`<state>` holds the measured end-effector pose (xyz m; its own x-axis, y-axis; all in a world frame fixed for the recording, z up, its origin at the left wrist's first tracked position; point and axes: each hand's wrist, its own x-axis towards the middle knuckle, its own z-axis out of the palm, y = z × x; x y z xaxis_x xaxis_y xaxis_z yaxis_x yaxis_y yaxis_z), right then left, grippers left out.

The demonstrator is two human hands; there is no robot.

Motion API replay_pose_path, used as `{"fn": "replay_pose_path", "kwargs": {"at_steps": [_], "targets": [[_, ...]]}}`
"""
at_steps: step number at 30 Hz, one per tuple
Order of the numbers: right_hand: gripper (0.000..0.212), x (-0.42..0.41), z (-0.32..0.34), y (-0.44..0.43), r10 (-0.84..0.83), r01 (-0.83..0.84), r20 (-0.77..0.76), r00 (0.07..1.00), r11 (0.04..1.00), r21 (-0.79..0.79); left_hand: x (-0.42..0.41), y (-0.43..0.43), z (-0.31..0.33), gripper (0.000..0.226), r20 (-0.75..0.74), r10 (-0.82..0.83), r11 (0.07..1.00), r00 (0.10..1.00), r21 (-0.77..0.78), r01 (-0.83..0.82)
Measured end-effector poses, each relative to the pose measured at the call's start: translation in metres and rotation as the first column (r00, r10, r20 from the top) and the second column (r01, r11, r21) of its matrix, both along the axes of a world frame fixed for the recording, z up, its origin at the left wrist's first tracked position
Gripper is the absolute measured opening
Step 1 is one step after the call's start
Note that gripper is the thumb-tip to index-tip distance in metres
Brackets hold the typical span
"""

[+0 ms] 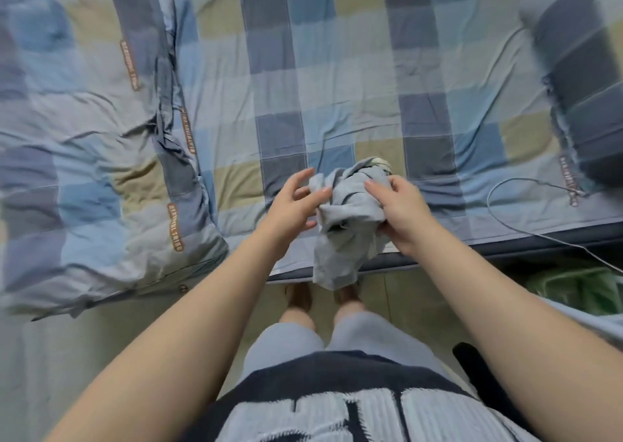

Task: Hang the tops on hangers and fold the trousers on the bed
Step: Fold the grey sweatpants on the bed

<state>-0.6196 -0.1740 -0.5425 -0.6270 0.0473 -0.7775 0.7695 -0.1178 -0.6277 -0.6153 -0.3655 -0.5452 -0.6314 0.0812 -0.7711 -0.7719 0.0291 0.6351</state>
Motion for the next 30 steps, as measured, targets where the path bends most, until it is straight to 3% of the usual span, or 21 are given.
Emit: {"fn": "replay_pose_path", "kwargs": {"at_steps": [2, 4, 6, 7, 9, 11, 12, 14, 16, 18, 20, 22, 24, 27, 30], "targets": [[0.028, -0.002, 0.033, -0.005, -0.066, 0.065, -0.022, 0.998, 0.997, -0.04, 0.003, -0.001, 0.041, 0.039, -0.085, -0.117, 0.988, 0.989, 0.089, 0.125], [0.05, -0.003, 0.066, -0.009, -0.154, 0.148, -0.062, 0.986, 0.985, -0.084, 0.009, -0.003, 0.072, 0.048, -0.166, -0.216, 0.965, 0.962, 0.114, 0.236], [0.067, -0.004, 0.095, -0.009, -0.2, 0.189, -0.095, 0.975, 0.976, -0.11, 0.015, -0.005, 0.091, 0.058, -0.286, -0.333, 0.936, 0.899, 0.015, 0.352], [0.07, -0.004, 0.108, -0.009, -0.185, 0.171, -0.099, 0.978, 0.976, -0.131, 0.017, -0.006, 0.096, 0.053, -0.348, -0.379, 0.922, 0.858, -0.066, 0.38], [0.047, -0.006, 0.133, -0.008, -0.109, 0.081, -0.113, 0.988, 0.971, -0.226, 0.019, -0.007, 0.104, 0.024, -0.459, -0.33, 0.944, 0.825, -0.163, 0.287], [0.026, -0.006, 0.153, -0.007, -0.037, -0.007, -0.125, 0.991, 0.942, -0.337, 0.018, -0.011, 0.111, 0.027, -0.472, -0.159, 0.986, 0.867, -0.123, 0.114], [0.028, -0.006, 0.158, -0.007, 0.003, -0.05, -0.137, 0.991, 0.938, -0.344, 0.016, -0.014, 0.115, 0.029, -0.451, -0.069, 0.996, 0.89, -0.083, 0.035], [0.042, -0.004, 0.163, -0.009, 0.129, -0.177, -0.235, 0.964, 0.964, -0.199, 0.007, -0.023, 0.13, 0.022, -0.437, 0.042, 0.996, 0.899, -0.047, -0.07], [0.045, -0.003, 0.164, -0.014, 0.34, -0.296, -0.38, 0.86, 0.94, 0.171, -0.004, -0.031, 0.147, 0.026, -0.463, 0.102, 0.987, 0.881, -0.064, -0.148], [0.029, -0.004, 0.161, -0.022, 0.549, -0.323, -0.388, 0.74, 0.797, 0.51, -0.015, -0.037, 0.164, 0.029, -0.516, 0.124, 0.976, 0.848, -0.09, -0.198], [0.015, -0.008, 0.161, -0.031, 0.648, -0.263, -0.353, 0.675, 0.658, 0.705, -0.023, -0.042, 0.175, 0.034, -0.566, 0.114, 0.967, 0.817, -0.125, -0.222], [0.029, -0.015, 0.167, -0.038, 0.671, -0.203, -0.375, 0.64, 0.618, 0.76, -0.029, -0.047, 0.182, 0.037, -0.597, 0.119, 0.953, 0.793, -0.156, -0.26], [0.029, -0.024, 0.181, -0.045, 0.645, -0.207, -0.428, 0.633, 0.674, 0.709, -0.034, -0.053, 0.187, 0.036, -0.633, 0.126, 0.926, 0.764, -0.201, -0.319], [0.021, -0.038, 0.207, -0.053, 0.625, -0.241, -0.491, 0.607, 0.734, 0.635, -0.037, -0.062, 0.2, 0.004, -0.658, 0.098, 0.927, 0.746, -0.212, -0.31], [0.024, -0.054, 0.233, -0.063, 0.685, -0.217, -0.505, 0.526, 0.682, 0.698, -0.037, -0.075, 0.211, 0.036, -0.723, -0.141, 0.935, 0.676, -0.322, -0.149]]}}
